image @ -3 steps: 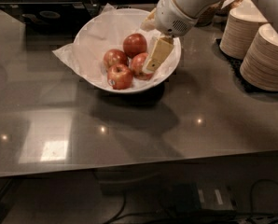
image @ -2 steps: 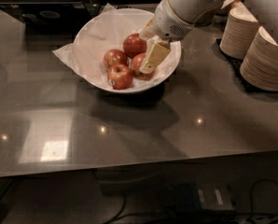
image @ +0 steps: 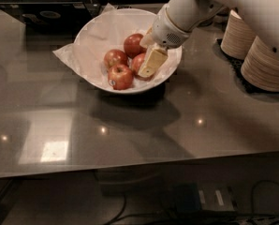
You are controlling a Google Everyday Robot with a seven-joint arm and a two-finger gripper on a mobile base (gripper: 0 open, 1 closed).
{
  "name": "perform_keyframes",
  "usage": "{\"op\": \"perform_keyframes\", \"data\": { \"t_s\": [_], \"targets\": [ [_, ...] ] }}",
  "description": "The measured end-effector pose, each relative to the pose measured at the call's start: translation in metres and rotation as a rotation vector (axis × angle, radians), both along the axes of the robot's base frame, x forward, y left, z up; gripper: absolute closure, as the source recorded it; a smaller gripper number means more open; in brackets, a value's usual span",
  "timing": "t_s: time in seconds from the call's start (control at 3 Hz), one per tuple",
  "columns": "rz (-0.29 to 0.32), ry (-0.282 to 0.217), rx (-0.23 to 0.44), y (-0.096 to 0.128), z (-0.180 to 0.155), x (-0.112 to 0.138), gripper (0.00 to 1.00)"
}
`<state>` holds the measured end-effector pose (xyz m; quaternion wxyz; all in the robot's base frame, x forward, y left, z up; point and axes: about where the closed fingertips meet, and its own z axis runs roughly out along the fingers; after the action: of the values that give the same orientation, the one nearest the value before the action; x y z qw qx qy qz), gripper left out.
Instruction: Pick apple from white bowl
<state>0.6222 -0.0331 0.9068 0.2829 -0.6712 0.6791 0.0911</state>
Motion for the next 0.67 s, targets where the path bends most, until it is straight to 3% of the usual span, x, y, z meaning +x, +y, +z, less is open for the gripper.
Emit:
{"op": "perform_keyframes", "data": {
  "t_s": [0.67],
  "targets": [
    [-0.062,0.002,-0.003,-0.0058,-0.0137,0.0099,0.33]
  ]
}}
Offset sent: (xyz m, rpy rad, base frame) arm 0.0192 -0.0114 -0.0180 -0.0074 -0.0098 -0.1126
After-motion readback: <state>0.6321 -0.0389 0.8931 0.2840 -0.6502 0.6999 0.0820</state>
